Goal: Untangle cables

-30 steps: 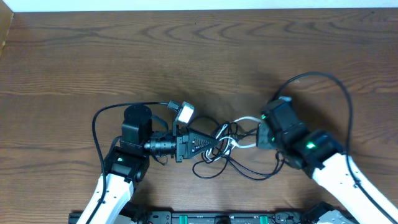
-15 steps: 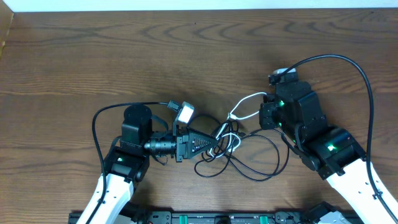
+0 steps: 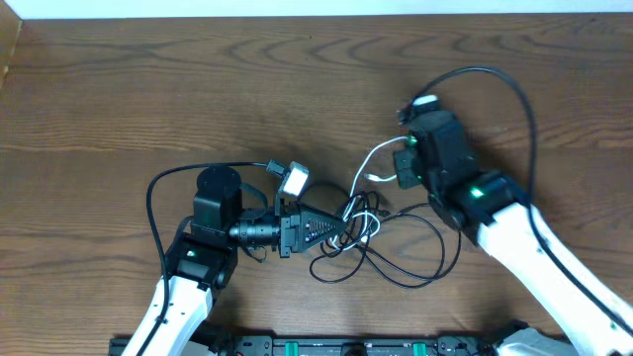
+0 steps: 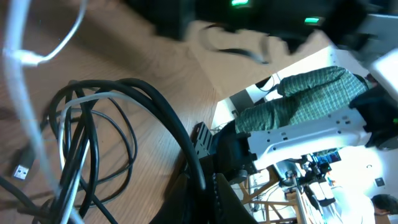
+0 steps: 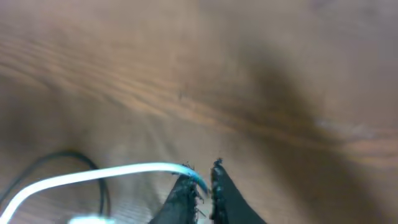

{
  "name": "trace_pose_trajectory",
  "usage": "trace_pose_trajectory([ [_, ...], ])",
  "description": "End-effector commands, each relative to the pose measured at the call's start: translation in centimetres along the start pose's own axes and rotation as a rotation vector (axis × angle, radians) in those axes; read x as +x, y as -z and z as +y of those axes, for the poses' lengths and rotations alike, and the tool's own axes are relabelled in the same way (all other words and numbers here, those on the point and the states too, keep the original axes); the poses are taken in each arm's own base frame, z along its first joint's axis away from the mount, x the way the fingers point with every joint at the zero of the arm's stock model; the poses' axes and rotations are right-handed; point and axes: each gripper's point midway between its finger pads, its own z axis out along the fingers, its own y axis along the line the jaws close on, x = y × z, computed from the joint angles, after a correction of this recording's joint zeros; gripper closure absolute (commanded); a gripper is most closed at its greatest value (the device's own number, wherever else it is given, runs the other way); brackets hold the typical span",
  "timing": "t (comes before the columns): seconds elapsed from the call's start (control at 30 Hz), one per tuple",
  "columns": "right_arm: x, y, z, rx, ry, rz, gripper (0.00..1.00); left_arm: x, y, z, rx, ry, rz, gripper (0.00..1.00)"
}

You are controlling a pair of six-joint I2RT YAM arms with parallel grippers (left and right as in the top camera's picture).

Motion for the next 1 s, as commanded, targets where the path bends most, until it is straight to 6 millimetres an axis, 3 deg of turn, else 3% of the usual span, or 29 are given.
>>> trace_pose_trajectory([
  [0.0,1.3,-1.7,-0.4,0.036,-0.06,0.064,0.77,-0.1,0.1,-0.5,0.018,-0.039,0.004,0.92],
  [0.13,2.3,-1.7,-0.6,0.049,-0.139,0.105,0.63,-0.5,0.1,0.0,-0.012,-0.039,-0.016,0.92],
  [0.3,1.8,0.5,0.3,-0.03,-0.193,0.088,0.48,-1.5,0.2,1.5,-0.1,-0.038,-0.073,0.92],
  [0.4,1.3,2.9,1.7,-0.144,-0.202,0.071,0.47,-2.3,0.4,2.6,-0.169,-0.032,-0.117,0.92],
  [0.53,1.8,5.1,1.7,-0.174,-0.203,0.078,0.48,-3.3,1.0,4.7,-0.287,-0.017,-0.184,0.92],
  [0.77,4.0,6.0,1.2,-0.158,-0.194,0.155,0.48,-2.7,3.4,9.9,-0.577,0.104,-0.252,0.92],
  [0.8,4.2,6.0,1.2,-0.157,-0.193,0.164,0.44,-2.3,3.9,10.8,-0.628,0.127,-0.256,0.92],
  [0.83,4.3,6.0,1.1,-0.156,-0.193,0.166,0.31,-1.8,4.4,11.6,-0.678,0.151,-0.256,0.92],
  [0.97,4.3,6.1,1.3,-0.162,-0.217,0.171,0.19,-0.8,5.1,12.7,-0.747,0.195,-0.241,0.92],
])
